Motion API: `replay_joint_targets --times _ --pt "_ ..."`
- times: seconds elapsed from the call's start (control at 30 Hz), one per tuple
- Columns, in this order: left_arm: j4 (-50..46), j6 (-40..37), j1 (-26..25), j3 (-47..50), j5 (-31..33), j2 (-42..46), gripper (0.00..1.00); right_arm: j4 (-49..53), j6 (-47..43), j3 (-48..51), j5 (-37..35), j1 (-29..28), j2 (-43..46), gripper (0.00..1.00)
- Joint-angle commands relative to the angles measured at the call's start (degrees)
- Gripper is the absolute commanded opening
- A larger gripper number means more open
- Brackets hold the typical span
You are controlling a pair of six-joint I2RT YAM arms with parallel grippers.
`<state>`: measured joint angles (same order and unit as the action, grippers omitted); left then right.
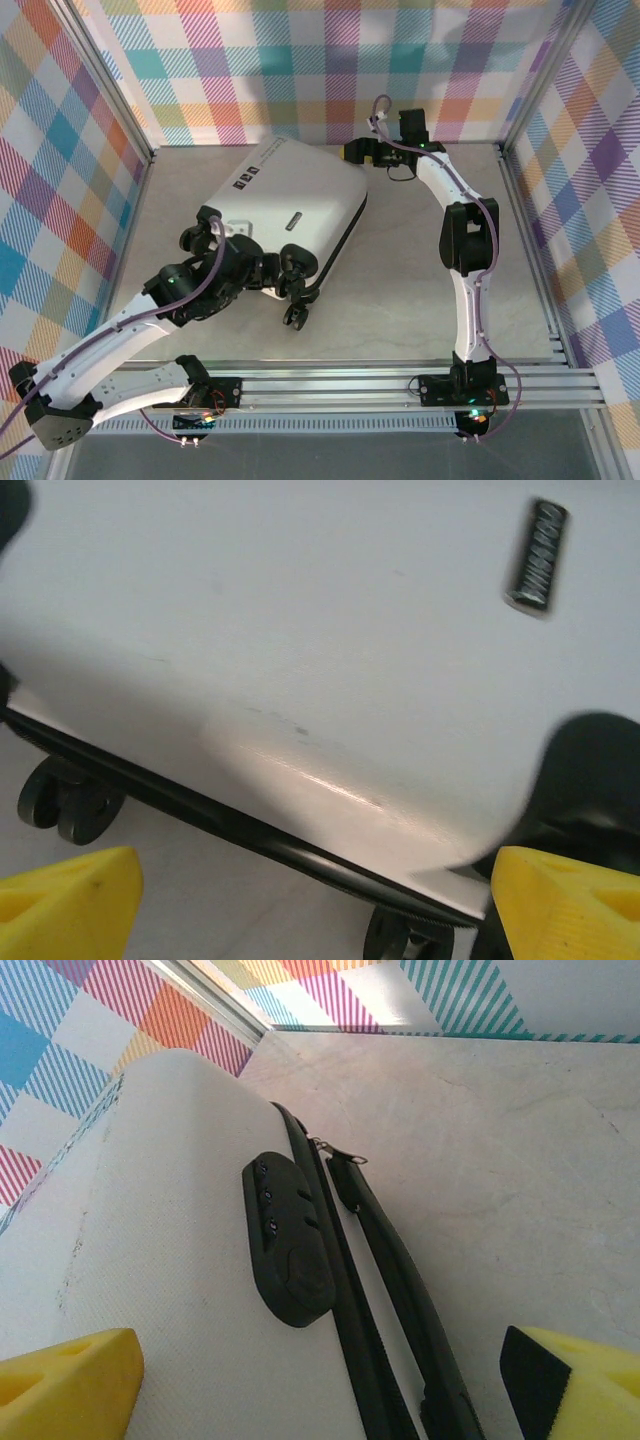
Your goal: Pack the luggage
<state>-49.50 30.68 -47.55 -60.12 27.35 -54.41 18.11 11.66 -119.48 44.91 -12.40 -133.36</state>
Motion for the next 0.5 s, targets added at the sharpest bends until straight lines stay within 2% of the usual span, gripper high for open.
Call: replay_joint_targets --times 0.0,0.17,0.47 --pt "1.84 0.06 4.82 1.47 -3.65 1.75 0.90 1.77 -2.83 1.37 2.72 -1.47 1.31 0.92" --pt "7.84 -2.35 12.78 4.15 -12.26 -0.76 0.90 -1.34 -2.70 7.60 2.30 -1.48 4.59 0.91" --pt "14.38 -7.38 22.44 2.05 -19.75 -8.04 0.89 -11.56 -0.50 26.27 2.10 -1.46 15.75 0.90"
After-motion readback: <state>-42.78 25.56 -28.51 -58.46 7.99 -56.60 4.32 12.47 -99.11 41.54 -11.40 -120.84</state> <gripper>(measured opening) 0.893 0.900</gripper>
